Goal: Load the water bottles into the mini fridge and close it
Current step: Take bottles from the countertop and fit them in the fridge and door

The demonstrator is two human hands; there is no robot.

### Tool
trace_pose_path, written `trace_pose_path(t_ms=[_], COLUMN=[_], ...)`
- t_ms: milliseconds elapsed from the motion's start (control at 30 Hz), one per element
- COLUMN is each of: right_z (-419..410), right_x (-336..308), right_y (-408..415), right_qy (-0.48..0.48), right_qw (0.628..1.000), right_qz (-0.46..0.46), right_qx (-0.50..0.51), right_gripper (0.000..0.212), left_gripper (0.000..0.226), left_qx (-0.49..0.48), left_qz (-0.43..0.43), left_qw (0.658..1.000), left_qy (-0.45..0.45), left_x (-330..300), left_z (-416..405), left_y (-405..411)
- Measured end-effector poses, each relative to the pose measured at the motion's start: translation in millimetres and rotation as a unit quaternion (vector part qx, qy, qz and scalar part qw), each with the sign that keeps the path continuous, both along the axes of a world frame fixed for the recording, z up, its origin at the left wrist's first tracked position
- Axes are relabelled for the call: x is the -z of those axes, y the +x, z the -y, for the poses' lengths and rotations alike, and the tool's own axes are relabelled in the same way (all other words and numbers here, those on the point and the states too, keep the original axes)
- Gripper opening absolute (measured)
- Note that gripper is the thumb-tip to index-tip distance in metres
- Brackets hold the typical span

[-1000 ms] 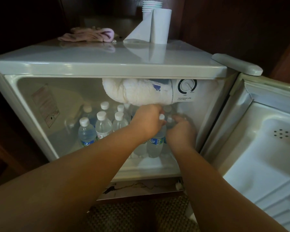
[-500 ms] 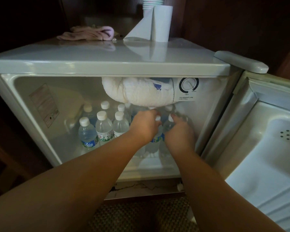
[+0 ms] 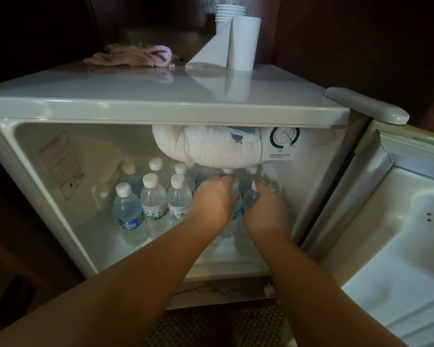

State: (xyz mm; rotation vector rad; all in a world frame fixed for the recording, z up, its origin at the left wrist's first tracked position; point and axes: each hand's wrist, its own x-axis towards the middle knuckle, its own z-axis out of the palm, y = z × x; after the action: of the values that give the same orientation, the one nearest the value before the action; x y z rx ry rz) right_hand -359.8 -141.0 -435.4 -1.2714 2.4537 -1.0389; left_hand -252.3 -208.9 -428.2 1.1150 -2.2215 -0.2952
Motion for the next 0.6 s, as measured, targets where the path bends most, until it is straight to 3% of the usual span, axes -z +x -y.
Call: trace_pose_path(t_ms=[133,300,433,600], right_z=[-11,-51,-93,-153], right_x=[-1,-38,-105,-219], right_y=[7,39,76,110], right_qy=[0.005,0.099,0.124,0.114], right_qw=[1.000,0.994,0.990,0.989], right_qz=[0.002,0.032,0.005,-0.017], right_qx=[-0.025,-0.042,-0.069,-0.094], right_gripper=[0.073,0.100,0.076,0.068], left_gripper=[0.036,0.026,0.035,0.036], left_qx=[0.019,-0.021,-0.074,-0.121], left_qz=[-0.066,-0.116,-0.110,-0.114], left_qw=[0.997,0.993,0.987,0.970], left_qy=[-0.045,0.000,0.086,0.180], left_x=[4,-33,-103,-200], left_z=[-18,-64,-96,-148], left_y=[17,62,97,132])
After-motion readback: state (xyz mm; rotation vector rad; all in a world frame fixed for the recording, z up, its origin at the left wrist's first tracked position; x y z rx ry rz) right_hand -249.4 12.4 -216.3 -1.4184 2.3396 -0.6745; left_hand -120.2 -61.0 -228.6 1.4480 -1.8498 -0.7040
